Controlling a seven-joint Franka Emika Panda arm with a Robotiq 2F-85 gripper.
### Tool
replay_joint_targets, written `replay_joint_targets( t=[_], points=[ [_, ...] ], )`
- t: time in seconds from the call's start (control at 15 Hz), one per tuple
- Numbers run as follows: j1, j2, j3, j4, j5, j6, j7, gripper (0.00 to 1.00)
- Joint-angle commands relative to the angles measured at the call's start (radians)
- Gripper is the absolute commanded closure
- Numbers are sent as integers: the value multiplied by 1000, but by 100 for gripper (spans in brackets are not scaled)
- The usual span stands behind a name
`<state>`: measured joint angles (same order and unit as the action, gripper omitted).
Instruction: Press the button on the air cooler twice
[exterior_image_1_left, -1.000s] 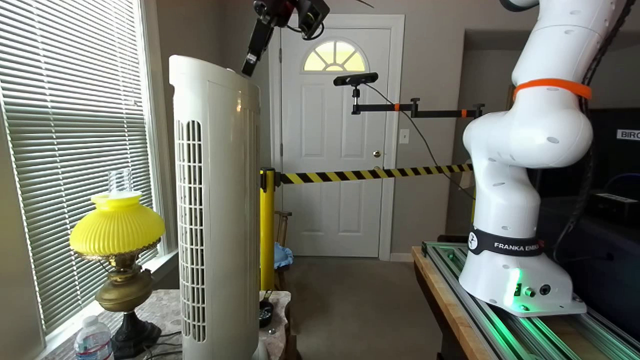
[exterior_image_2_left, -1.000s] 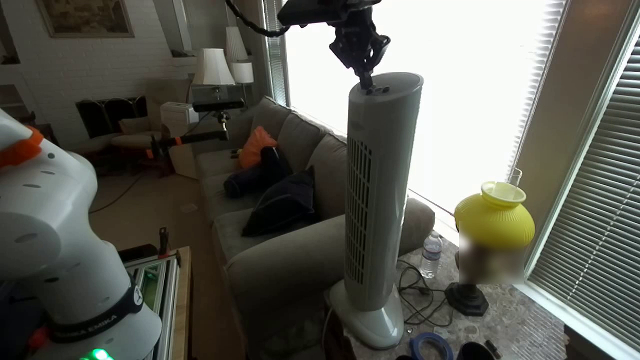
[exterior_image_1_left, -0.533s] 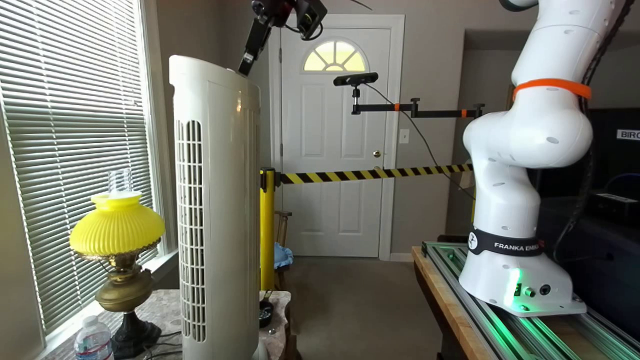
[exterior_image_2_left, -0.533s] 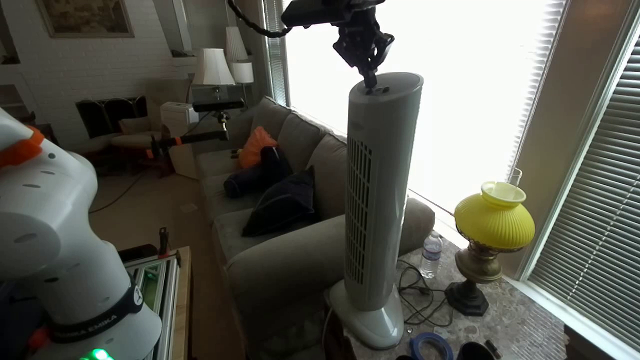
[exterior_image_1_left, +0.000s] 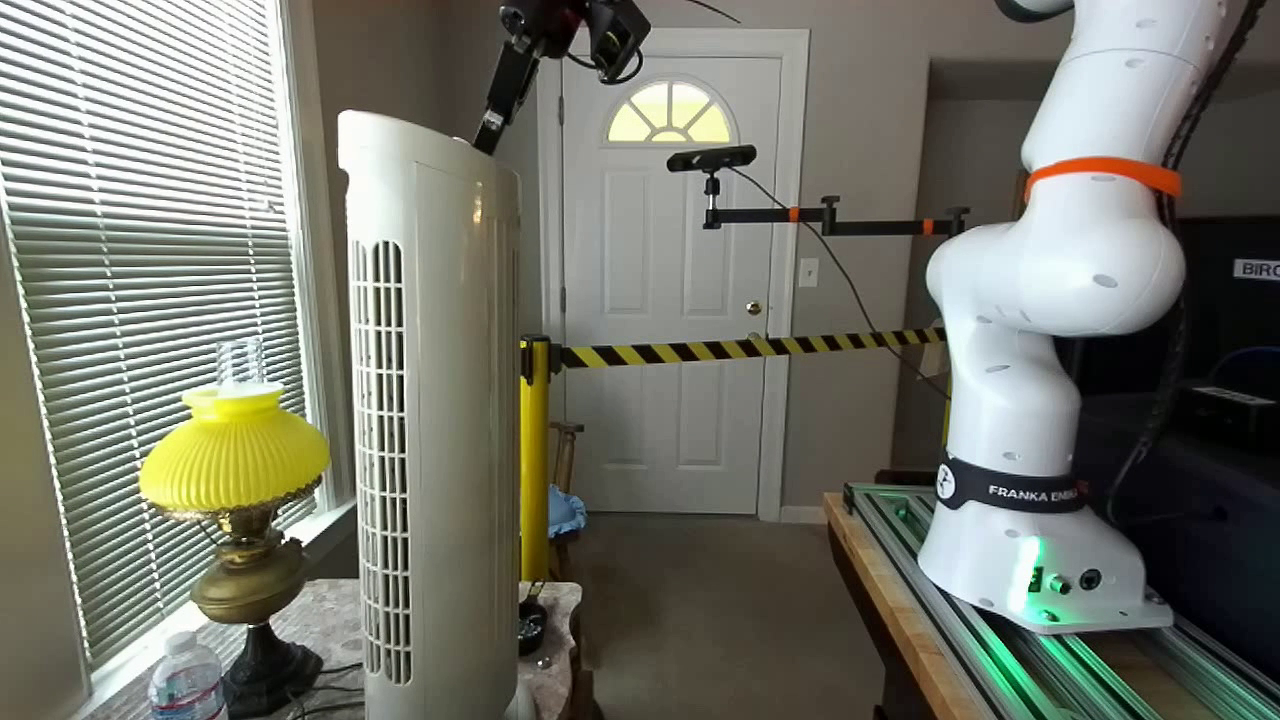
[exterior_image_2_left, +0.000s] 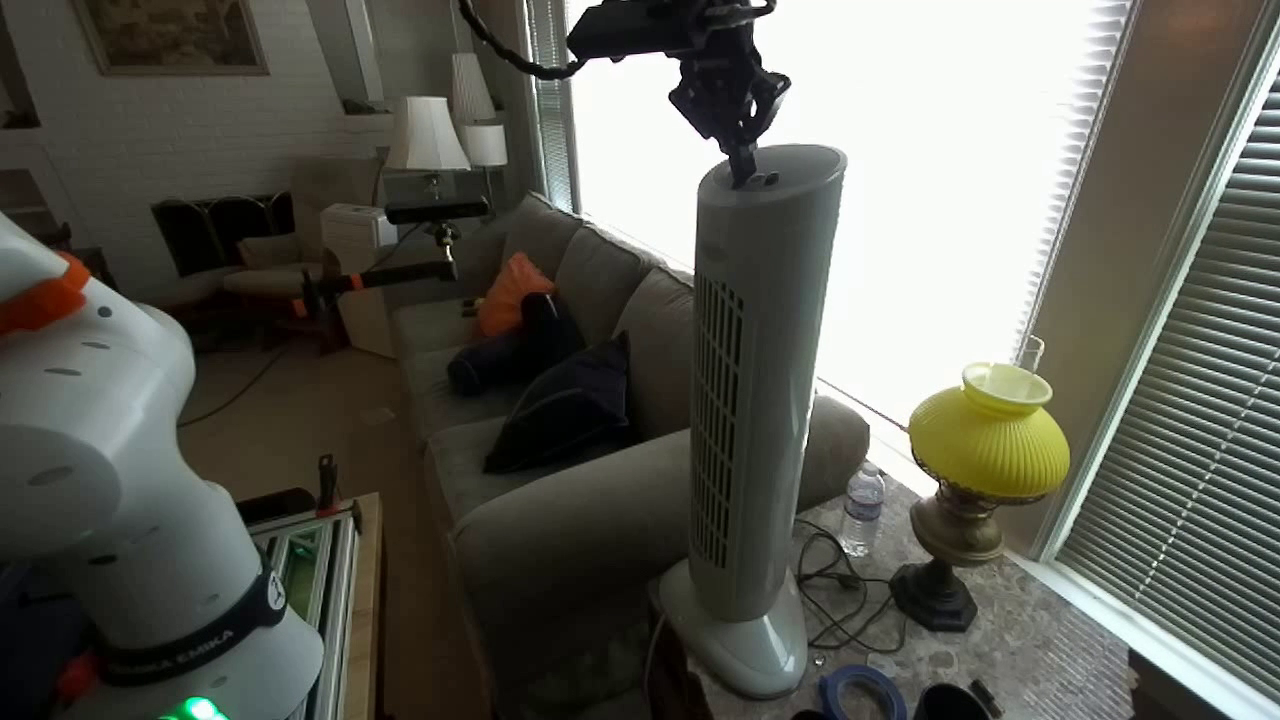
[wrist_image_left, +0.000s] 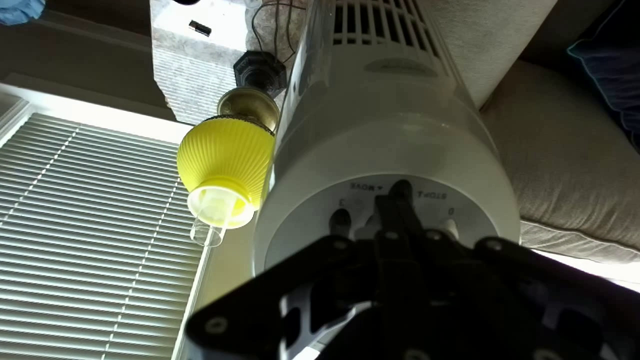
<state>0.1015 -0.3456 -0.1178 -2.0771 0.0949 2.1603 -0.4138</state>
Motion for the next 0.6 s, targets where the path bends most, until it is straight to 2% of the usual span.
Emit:
replay_joint_targets(
  t=[0.0,0.53],
  points=[
    [-7,4,8,-17,24,23,-17,100],
    [-11,-2,29,-121,-12,94,-11,100]
  ],
)
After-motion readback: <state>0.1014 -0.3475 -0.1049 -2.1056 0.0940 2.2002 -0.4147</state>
